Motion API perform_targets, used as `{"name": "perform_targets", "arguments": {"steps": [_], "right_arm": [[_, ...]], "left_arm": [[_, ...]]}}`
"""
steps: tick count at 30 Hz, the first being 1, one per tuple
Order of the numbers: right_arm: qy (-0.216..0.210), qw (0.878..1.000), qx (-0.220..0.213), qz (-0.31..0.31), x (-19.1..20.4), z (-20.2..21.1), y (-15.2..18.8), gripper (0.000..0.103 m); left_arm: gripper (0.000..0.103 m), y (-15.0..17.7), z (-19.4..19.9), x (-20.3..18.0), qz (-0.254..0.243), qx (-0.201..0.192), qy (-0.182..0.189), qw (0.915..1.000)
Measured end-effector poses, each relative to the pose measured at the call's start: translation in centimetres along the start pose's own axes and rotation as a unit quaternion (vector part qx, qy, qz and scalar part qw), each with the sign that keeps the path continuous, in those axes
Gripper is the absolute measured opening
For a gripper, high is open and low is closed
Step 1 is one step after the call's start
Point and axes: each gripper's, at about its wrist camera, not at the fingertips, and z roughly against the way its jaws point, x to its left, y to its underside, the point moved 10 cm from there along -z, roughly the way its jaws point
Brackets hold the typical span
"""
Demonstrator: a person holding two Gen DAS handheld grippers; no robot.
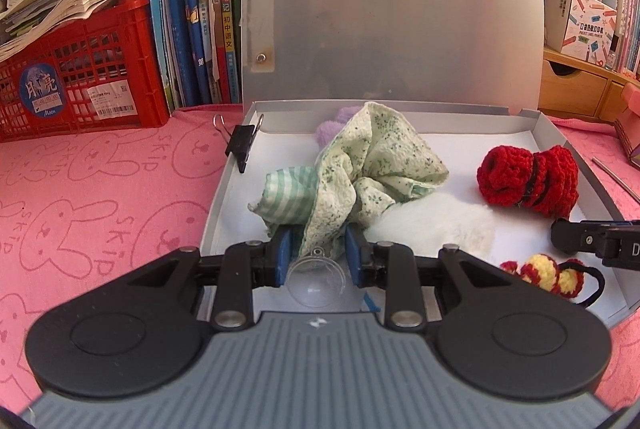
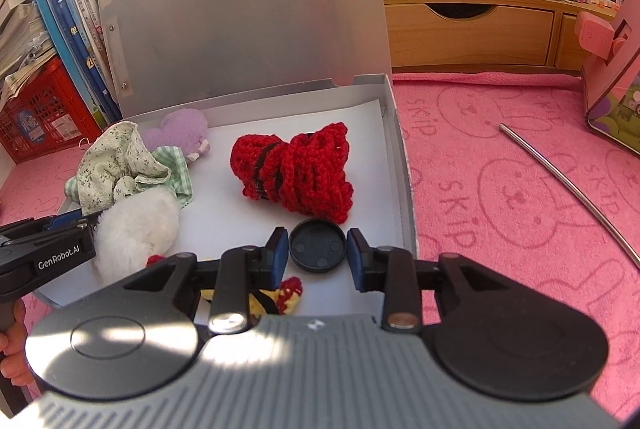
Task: Organize objects
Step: 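Open both grippers to release the cup and lid into the box, then pull both open grippers back from the white box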
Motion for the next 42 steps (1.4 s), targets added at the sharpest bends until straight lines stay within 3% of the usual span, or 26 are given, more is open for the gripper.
{"name": "perform_targets", "arguments": {"steps": [4, 5, 6, 8, 17, 22, 29, 42], "right_arm": [[0.0, 1.0, -0.003, 0.004, 0.0, 0.1, 0.0, 0.042], [0.0, 1.0, -0.004, 0.004, 0.0, 0.1, 0.0, 0.045], [-0.002, 1.0, -0.005, 0.003, 0.0, 0.1, 0.1, 0.052], [-0.007, 1.0, -0.007, 0.003, 0.2, 0.2, 0.1, 0.056], [-0.012, 1.0, -0.013, 0.02, 0.7, 0.9, 0.5, 0.072], [-0.022, 0.999, -0.02, 0.028, 1.3, 1.8, 0.6, 0.084], [-0.029, 0.999, -0.022, 0.023, 1.4, 2.4, 0.8, 0.088], [-0.048, 0.996, -0.065, 0.045, 2.4, 6.3, 0.8, 0.096]], "left_arm": [[0.035, 0.1, -0.1, -0.1, 0.0, 0.002, -0.003, 1.0], [0.04, 0.0, 0.0, -0.1, 0.001, 0.002, -0.006, 1.0], [0.053, 0.0, 0.0, 0.0, 0.001, 0.001, -0.012, 0.9999], [0.074, 0.0, 0.1, 0.2, -0.002, -0.002, -0.025, 0.9997], [0.082, 0.9, 0.9, 0.0, -0.012, 0.004, -0.01, 0.9999], [0.084, 1.3, 1.5, 0.0, -0.028, -0.001, -0.02, 0.9994], [0.087, 1.4, 2.3, 0.0, -0.028, 0.002, -0.02, 0.9994], [0.091, 1.4, 6.4, -0.2, -0.031, -0.02, 0.004, 0.9993]]}}
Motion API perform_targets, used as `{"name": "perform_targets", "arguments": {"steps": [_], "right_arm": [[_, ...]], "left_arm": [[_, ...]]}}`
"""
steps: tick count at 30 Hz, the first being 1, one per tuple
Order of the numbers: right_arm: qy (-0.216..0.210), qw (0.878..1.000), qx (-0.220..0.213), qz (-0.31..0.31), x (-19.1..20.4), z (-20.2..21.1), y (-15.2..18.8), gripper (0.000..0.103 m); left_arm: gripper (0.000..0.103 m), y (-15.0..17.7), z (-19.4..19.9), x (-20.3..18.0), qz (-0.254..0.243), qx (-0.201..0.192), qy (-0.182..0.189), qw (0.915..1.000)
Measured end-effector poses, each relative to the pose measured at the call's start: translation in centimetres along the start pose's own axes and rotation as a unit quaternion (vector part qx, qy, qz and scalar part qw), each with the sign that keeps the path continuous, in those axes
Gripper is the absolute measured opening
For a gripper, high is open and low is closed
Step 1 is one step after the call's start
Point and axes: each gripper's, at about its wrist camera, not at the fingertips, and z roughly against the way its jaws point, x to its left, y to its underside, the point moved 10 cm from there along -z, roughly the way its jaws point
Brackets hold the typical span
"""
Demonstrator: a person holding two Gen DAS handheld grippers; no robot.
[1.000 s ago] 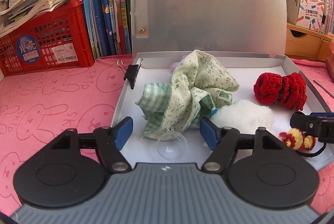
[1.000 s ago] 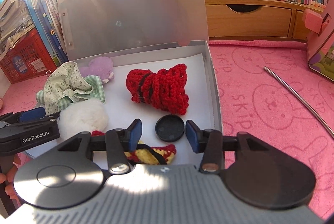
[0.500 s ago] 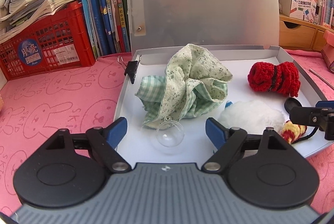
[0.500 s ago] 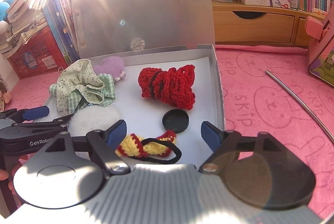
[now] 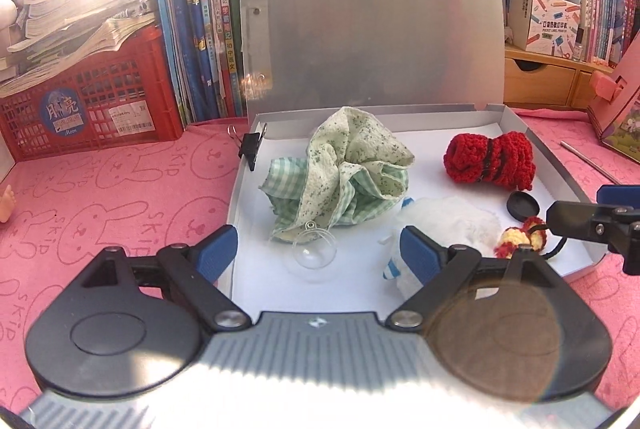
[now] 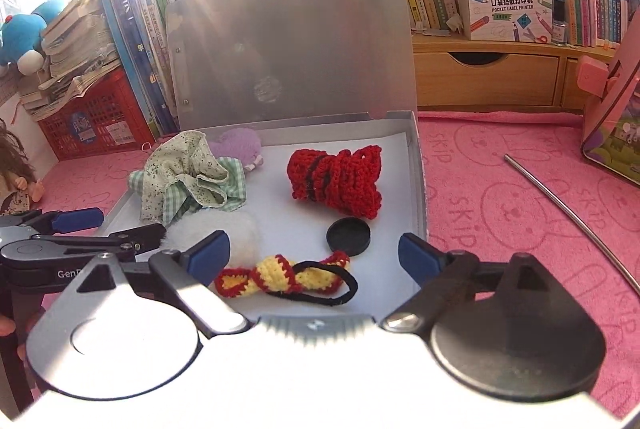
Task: Organize objects
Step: 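Pull both open grippers back from the white box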
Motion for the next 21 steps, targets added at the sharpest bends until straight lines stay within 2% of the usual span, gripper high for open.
{"name": "perform_targets", "arguments": {"steps": [9, 21], "right_arm": [[-0.017, 0.999, -0.021, 0.034, 1.1, 3.7, 0.8, 0.097], [-0.032, 0.995, -0.042, 0.085, 2.8, 8.7, 4.1, 0.099]], "left_arm": [[0.092, 0.9, 4.9, -1.3, -0.001, -0.025, 0.049, 0.9985], [0.092, 4.9, 11.3, -2.4, -0.01, -0.039, 0.102, 0.994]]}}
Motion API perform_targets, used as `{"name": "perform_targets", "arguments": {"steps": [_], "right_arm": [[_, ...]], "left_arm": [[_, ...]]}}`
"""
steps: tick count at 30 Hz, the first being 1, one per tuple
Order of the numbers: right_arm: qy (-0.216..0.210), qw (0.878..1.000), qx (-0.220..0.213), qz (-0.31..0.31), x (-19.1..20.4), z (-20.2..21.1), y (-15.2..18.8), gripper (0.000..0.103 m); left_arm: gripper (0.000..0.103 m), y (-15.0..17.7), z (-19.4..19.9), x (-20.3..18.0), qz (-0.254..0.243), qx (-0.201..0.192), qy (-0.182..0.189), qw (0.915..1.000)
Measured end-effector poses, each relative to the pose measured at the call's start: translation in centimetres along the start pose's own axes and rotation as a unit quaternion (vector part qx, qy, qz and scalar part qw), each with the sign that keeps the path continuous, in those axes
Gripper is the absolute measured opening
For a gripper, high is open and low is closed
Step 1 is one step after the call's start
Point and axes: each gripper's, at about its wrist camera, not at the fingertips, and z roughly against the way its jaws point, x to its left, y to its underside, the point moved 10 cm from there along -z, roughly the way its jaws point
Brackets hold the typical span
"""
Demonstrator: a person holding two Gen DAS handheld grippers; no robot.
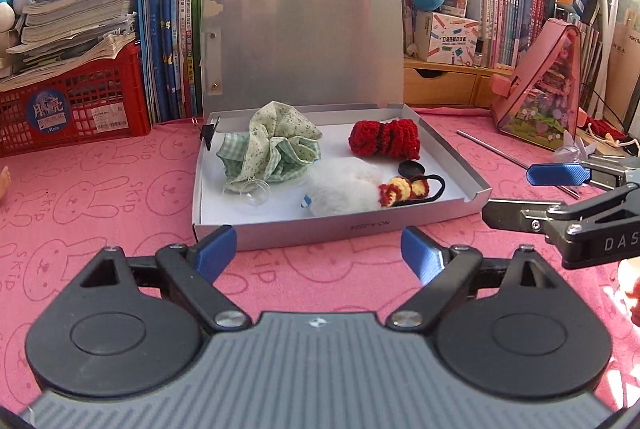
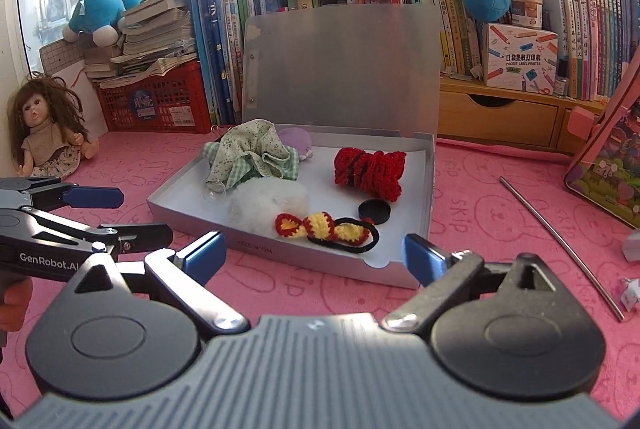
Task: Organize objects
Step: 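Pull both open grippers back from the white box, then move the left gripper to the yellow snack bag while the right approaches the blue floral pouch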
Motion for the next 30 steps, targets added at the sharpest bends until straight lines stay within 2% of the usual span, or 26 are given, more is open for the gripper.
{"name": "perform_targets", "arguments": {"steps": [11, 17, 24, 30], "right_arm": [[-0.034, 0.998, 0.001, 0.058, 2.9, 5.1, 4.7, 0.1], [-0.077, 0.993, 0.014, 0.087, 5.2, 7.0, 7.1, 0.101], [-0.133, 0.983, 0.039, 0.124, 8.5, 7.7, 9.8, 0.102], [-0.142, 0.975, 0.058, 0.162, 10.9, 6.8, 11.6, 0.102]], "left_arm": [[0.092, 4.4, 4.5, -0.2, 0.019, 0.01, 0.028, 0.9994], [0.092, 6.6, 5.5, -0.6, 0.004, 0.026, 0.031, 0.9992], [0.092, 7.6, 6.2, -0.6, 0.031, 0.038, 0.062, 0.9969], [0.091, 8.2, 6.1, -1.2, 0.05, 0.049, 0.088, 0.9936]]}}
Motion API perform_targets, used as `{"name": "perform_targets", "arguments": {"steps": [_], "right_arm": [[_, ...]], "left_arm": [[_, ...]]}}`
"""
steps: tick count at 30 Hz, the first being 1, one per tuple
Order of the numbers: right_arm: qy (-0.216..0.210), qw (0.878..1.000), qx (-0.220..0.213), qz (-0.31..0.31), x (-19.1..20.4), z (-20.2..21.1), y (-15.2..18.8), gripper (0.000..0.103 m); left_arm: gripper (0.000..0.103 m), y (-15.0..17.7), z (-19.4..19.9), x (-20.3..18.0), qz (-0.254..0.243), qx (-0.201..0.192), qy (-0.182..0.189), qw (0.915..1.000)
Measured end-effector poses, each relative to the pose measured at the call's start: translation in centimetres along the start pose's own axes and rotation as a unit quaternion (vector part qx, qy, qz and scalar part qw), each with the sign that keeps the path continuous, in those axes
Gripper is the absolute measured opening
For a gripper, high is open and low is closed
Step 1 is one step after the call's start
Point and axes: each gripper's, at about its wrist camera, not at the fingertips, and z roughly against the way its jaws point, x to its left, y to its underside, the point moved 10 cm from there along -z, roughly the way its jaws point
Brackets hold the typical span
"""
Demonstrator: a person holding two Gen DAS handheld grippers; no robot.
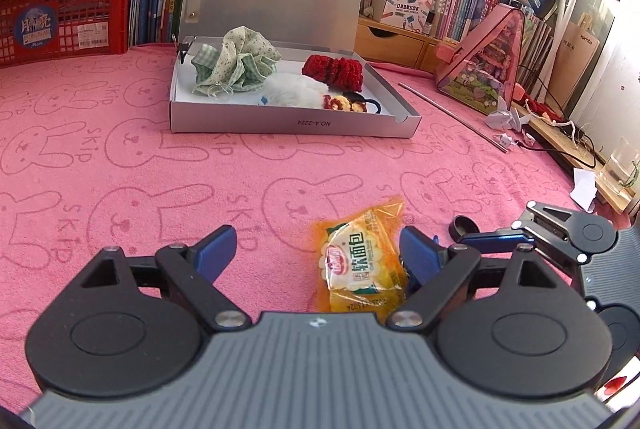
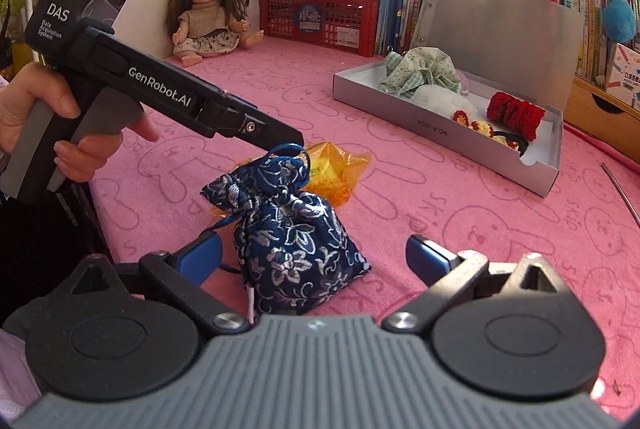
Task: Organize objects
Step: 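Move the left gripper to the yellow snack bag while the right approaches the blue floral pouch, then close the left gripper on the snack bag while the right grasps the pouch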
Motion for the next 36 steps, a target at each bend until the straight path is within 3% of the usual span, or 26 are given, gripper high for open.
{"name": "perform_targets", "arguments": {"steps": [5, 16, 24, 36], "right_arm": [[0.001, 1.0, 0.012, 0.004, 0.6, -0.9, 0.5, 0.096], [0.06, 0.998, 0.015, -0.018, -1.9, 0.3, 1.1, 0.061], [0.107, 0.992, 0.014, -0.064, -5.2, 1.2, 1.7, 0.058], [0.107, 0.992, 0.005, -0.069, -5.2, 1.4, 2.1, 0.062]], "left_arm": [[0.09, 0.1, -0.4, 0.1, 0.026, 0.006, 0.021, 0.9994], [0.09, -0.5, -0.3, 0.4, 0.034, -0.002, 0.019, 0.9992], [0.09, 0.4, -0.6, -1.3, 0.017, 0.008, 0.036, 0.9992], [0.09, 2.7, -2.5, -2.5, 0.013, 0.036, 0.025, 0.999]]}}
